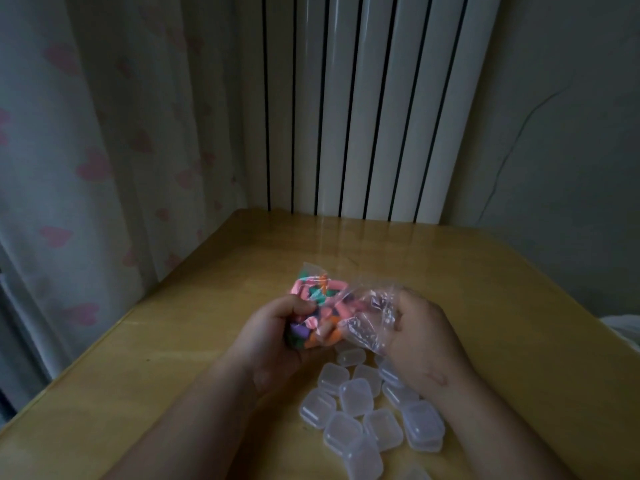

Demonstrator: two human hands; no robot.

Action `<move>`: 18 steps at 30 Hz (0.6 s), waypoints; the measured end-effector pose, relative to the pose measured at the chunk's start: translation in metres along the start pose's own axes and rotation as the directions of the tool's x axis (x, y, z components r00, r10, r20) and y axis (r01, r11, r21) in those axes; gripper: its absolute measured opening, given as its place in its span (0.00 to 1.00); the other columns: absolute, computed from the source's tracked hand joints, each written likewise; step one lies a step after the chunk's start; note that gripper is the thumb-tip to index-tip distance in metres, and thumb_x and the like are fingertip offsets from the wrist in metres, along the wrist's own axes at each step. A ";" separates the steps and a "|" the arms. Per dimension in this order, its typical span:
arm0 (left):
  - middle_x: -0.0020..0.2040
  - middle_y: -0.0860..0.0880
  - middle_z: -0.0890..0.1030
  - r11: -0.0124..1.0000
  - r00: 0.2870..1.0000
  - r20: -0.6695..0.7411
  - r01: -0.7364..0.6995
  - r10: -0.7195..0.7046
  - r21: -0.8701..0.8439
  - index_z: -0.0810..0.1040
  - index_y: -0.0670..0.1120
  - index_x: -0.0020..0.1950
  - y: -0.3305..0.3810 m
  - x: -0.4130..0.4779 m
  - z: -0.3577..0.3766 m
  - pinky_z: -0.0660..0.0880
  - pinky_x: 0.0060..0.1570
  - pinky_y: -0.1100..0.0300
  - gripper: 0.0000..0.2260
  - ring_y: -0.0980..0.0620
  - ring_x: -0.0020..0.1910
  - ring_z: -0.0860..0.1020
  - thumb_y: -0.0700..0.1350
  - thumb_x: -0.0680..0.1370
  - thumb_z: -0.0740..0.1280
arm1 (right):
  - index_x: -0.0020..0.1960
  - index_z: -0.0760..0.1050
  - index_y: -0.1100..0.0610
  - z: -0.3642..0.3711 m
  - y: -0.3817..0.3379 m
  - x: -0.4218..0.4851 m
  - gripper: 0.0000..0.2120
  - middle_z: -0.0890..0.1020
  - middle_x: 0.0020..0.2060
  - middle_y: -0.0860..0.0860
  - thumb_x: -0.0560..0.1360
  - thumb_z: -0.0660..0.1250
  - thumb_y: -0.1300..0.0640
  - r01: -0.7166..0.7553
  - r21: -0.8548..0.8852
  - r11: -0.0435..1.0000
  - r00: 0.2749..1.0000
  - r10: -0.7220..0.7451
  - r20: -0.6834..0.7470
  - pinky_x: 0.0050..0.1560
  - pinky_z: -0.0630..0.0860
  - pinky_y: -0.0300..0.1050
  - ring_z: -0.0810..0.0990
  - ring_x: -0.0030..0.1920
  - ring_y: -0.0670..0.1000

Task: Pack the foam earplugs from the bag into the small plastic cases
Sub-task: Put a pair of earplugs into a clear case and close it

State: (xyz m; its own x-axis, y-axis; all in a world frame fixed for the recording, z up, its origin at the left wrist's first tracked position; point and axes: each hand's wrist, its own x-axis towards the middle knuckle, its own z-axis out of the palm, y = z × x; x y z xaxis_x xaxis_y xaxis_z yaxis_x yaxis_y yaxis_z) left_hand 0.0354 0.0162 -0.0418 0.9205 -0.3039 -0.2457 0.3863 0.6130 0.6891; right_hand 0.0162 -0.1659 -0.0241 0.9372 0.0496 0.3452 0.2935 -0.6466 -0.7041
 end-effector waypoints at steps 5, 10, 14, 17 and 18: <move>0.49 0.34 0.82 0.999 0.995 0.101 -0.015 0.018 -0.028 0.76 0.34 0.60 -0.002 0.001 -0.002 0.81 0.47 0.48 0.24 0.42 0.41 0.83 0.34 0.64 0.60 | 0.46 0.78 0.44 0.003 -0.001 0.001 0.10 0.84 0.42 0.42 0.69 0.76 0.46 -0.062 0.052 0.997 0.997 0.060 0.044 0.46 0.81 0.46 0.81 0.43 0.40; 0.44 0.36 0.83 0.999 0.997 0.072 -0.022 0.024 -0.028 0.75 0.33 0.58 -0.003 0.002 -0.002 0.81 0.40 0.55 0.26 0.44 0.42 0.76 0.33 0.59 0.62 | 0.43 0.78 0.46 0.002 -0.004 -0.002 0.21 0.84 0.39 0.41 0.56 0.78 0.37 -0.048 0.190 0.981 0.998 0.039 0.049 0.40 0.82 0.44 0.83 0.39 0.40; 0.49 0.35 0.82 0.999 0.999 0.029 -0.036 0.035 0.002 0.72 0.32 0.65 -0.001 0.001 -0.001 0.79 0.48 0.53 0.33 0.42 0.44 0.80 0.33 0.58 0.63 | 0.48 0.81 0.44 0.003 -0.001 -0.002 0.29 0.85 0.43 0.40 0.50 0.74 0.32 -0.062 0.308 0.949 0.991 0.023 0.129 0.43 0.82 0.44 0.84 0.42 0.40; 0.51 0.35 0.82 0.999 0.998 0.037 -0.052 0.051 0.012 0.71 0.33 0.68 -0.001 0.001 -0.002 0.79 0.49 0.51 0.39 0.42 0.45 0.82 0.32 0.54 0.65 | 0.47 0.82 0.43 0.005 0.001 0.001 0.30 0.86 0.42 0.44 0.49 0.78 0.31 -0.066 0.342 0.937 0.994 0.034 0.100 0.45 0.83 0.53 0.85 0.42 0.46; 0.52 0.34 0.82 0.999 0.998 0.044 -0.051 0.051 0.006 0.71 0.33 0.68 -0.001 0.001 -0.002 0.78 0.51 0.49 0.38 0.41 0.46 0.81 0.32 0.55 0.65 | 0.47 0.81 0.42 0.006 0.002 0.001 0.28 0.86 0.41 0.46 0.50 0.79 0.33 -0.062 0.332 0.941 0.996 0.039 0.074 0.44 0.83 0.55 0.85 0.42 0.48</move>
State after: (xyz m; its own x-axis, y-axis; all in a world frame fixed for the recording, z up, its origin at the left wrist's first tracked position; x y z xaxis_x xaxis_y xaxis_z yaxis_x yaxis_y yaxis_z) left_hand 0.0365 0.0167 -0.0444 0.9355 -0.3041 -0.1801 0.3384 0.6234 0.7049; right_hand 0.0192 -0.1626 -0.0290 0.9594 0.0807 0.2703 0.2810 -0.3587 -0.8902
